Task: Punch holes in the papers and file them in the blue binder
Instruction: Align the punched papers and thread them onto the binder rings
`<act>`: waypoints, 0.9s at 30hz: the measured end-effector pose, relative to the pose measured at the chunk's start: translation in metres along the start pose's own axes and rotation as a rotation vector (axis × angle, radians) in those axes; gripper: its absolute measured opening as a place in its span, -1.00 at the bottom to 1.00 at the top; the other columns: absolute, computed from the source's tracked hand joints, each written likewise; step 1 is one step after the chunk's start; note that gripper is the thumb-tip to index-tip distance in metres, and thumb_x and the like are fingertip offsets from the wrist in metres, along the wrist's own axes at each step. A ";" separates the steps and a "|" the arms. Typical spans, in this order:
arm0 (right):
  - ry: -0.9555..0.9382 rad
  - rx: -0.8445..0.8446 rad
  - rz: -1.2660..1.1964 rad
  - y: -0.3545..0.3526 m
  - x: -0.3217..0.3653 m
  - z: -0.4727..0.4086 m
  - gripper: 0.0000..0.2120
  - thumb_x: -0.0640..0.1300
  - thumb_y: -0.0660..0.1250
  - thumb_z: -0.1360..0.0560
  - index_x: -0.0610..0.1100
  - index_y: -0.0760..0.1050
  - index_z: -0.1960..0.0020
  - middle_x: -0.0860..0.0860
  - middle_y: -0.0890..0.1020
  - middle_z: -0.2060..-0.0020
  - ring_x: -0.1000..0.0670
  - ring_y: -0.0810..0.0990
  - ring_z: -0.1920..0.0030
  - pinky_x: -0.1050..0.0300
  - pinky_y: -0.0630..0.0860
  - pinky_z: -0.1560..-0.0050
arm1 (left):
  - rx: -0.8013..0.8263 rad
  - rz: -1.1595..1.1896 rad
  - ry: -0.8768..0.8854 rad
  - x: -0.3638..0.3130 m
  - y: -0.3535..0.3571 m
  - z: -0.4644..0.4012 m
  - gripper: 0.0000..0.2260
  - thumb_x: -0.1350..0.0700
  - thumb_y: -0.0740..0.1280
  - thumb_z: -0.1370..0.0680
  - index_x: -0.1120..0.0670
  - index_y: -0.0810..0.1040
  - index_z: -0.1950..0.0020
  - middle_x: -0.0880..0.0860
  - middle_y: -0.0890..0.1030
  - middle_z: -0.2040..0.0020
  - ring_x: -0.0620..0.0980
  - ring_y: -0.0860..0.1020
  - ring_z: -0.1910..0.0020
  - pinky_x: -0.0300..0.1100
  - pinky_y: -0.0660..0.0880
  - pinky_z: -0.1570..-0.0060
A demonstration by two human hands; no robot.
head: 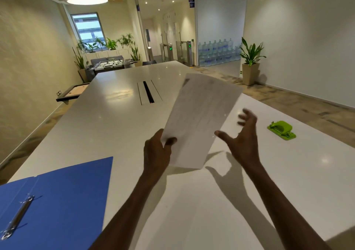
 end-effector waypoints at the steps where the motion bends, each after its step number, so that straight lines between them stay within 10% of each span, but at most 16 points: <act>1: -0.082 -0.054 0.083 -0.010 0.012 -0.006 -0.03 -0.03 0.61 -0.22 -0.11 0.12 -0.46 -0.10 0.35 -0.36 -0.08 0.37 -0.31 0.07 0.38 -0.26 | 0.020 -0.059 0.056 -0.004 -0.005 -0.005 -0.74 0.13 0.42 -0.51 0.15 0.56 -0.18 0.10 0.66 0.05 0.01 0.57 0.17 -0.02 0.60 0.14; 7: -0.429 -0.083 0.259 -0.042 0.081 -0.017 0.06 0.04 0.59 -0.21 -0.08 0.03 -0.51 -0.10 0.29 -0.43 -0.03 0.27 -0.41 0.05 0.28 -0.37 | 0.113 -0.304 0.308 -0.030 -0.028 -0.028 -0.86 0.12 0.38 -0.53 0.06 0.56 -0.08 0.13 0.67 0.10 0.15 0.61 0.19 -0.02 0.57 0.23; 13: -0.213 0.125 -0.030 -0.045 0.060 -0.027 -0.77 -0.22 0.52 -0.31 -0.08 0.62 0.06 0.01 0.67 0.20 0.10 0.59 0.20 0.13 0.56 0.14 | -0.013 -0.316 0.374 -0.039 -0.049 -0.032 -0.70 0.00 0.48 -0.44 -0.02 0.56 -0.13 0.01 0.69 0.03 0.02 0.64 0.09 -0.09 0.59 0.11; 16: -0.136 0.082 -0.206 -0.050 0.042 -0.026 -0.81 -0.28 0.51 -0.33 -0.02 0.59 0.21 0.07 0.64 0.26 0.18 0.56 0.23 0.22 0.47 0.16 | -0.280 -0.045 0.149 -0.024 -0.070 -0.033 -0.23 -0.07 0.59 -0.28 0.01 0.32 -0.39 -0.01 0.58 -0.24 -0.08 0.53 -0.16 -0.17 0.47 -0.09; 18: -0.012 0.126 -0.321 -0.050 0.027 -0.029 -0.78 -0.24 0.53 -0.32 0.01 0.61 0.12 0.10 0.68 0.15 0.10 0.63 0.12 0.10 0.54 0.03 | -0.169 0.226 -0.097 -0.013 -0.065 -0.033 -0.09 -0.09 0.61 -0.20 0.01 0.25 -0.44 -0.01 0.53 -0.28 -0.05 0.50 -0.23 -0.14 0.46 -0.16; 22: 0.096 0.176 -0.365 -0.041 0.005 -0.031 -0.63 -0.06 0.60 -0.18 -0.05 0.65 0.03 0.03 0.72 0.10 -0.04 0.67 0.06 -0.08 0.58 -0.07 | 0.144 0.462 -0.282 -0.010 -0.039 -0.021 -0.57 0.00 0.56 -0.29 0.02 0.55 -0.11 -0.04 0.66 0.03 -0.01 0.63 0.02 -0.08 0.60 0.02; 27: 0.016 0.024 -0.319 -0.035 0.002 -0.016 -0.74 -0.23 0.50 -0.37 -0.09 0.61 -0.05 0.12 0.68 0.13 0.25 0.63 0.17 0.36 0.52 0.17 | -0.112 0.407 -0.250 -0.012 -0.016 -0.002 -0.73 0.01 0.52 -0.40 0.03 0.55 -0.02 -0.13 0.61 0.19 -0.20 0.60 0.23 -0.44 0.51 0.35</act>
Point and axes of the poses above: each hand's wrist, its own z-axis away from the middle knuckle, its own y-axis out of the palm, x = y × z, the point moved 4 cm from there along -z, towards the middle knuckle
